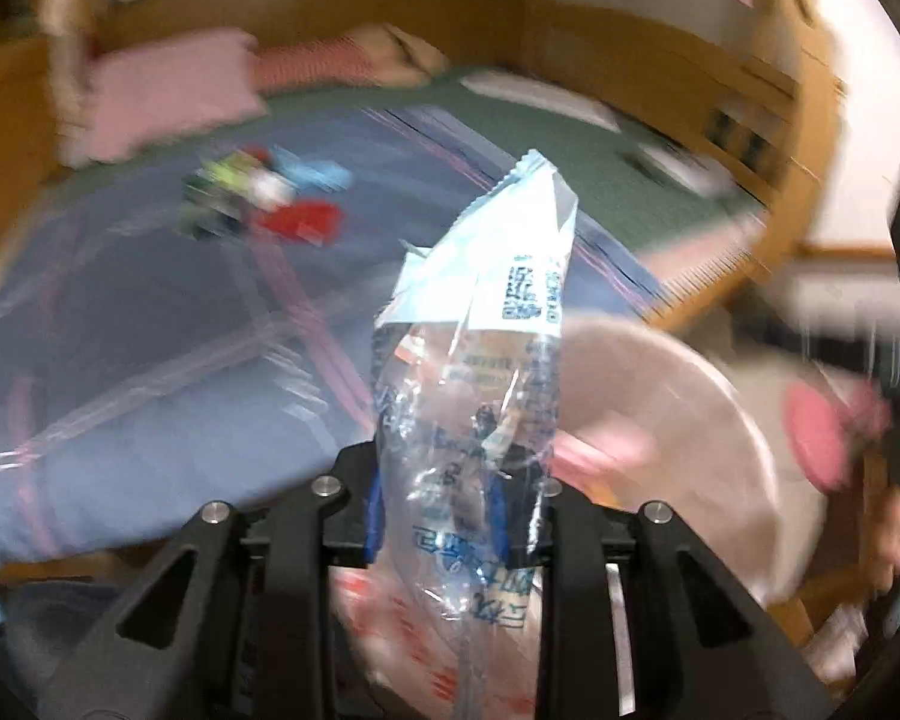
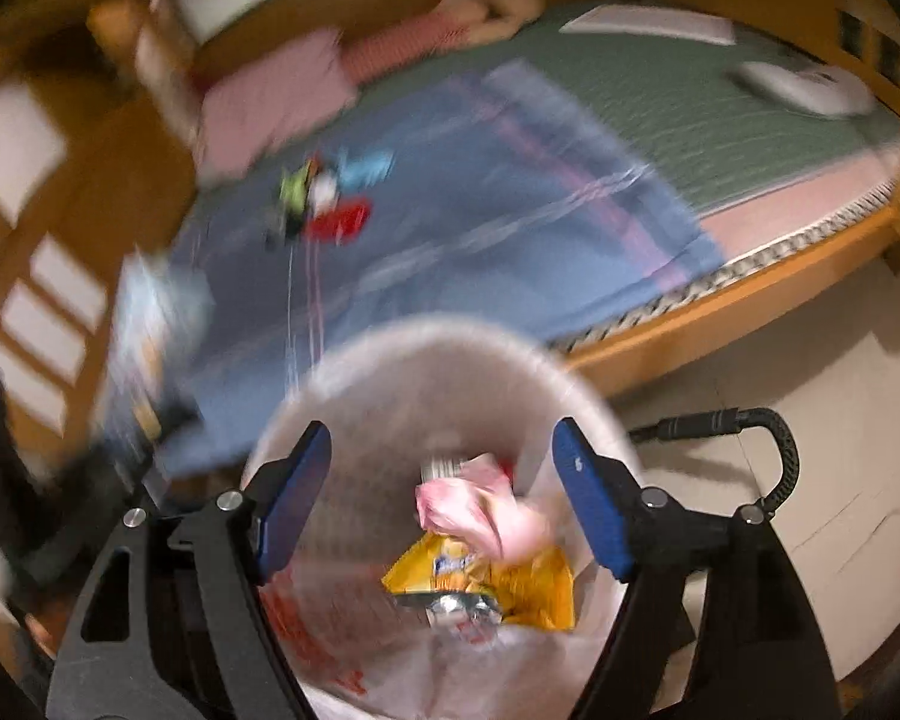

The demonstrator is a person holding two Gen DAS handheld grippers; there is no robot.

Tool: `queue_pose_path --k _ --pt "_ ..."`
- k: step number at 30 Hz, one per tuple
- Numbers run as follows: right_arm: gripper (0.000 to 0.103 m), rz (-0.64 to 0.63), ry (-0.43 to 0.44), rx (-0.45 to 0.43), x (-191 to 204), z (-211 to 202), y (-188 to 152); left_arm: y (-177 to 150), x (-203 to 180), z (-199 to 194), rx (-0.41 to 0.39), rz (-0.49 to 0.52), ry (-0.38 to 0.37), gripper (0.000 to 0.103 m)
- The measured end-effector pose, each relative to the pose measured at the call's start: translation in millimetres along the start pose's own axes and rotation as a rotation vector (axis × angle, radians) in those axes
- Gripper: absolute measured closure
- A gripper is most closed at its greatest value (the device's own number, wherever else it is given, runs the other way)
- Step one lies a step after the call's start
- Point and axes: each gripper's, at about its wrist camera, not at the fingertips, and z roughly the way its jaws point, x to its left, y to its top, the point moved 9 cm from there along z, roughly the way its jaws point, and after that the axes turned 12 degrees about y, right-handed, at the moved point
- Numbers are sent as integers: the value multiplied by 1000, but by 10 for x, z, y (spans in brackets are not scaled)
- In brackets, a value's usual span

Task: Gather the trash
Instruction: 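Carry the pink bag and clear bag to the bin and open both grippers, then move both open grippers back over the trash on the bed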

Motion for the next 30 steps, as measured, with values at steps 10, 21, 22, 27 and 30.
queue_pose_path --k 10,21,22,27,30 --pt "26 55 -35 -30 -206 30 324 67 122 199 -22 70 13 11" --pt "26 -233 51 181 1092 1907 1128 953 2953 1008 37 -636 581 7" --pt "26 -255 67 193 1213 2111 1175 897 3094 1075 27 -678 591 7" --pt "26 -390 51 255 1801 3495 1442 557 3494 1171 77 -858 605 6" --pt "26 -349 78 288 1961 4187 1536 471 3686 1049 59 -931 703 4"
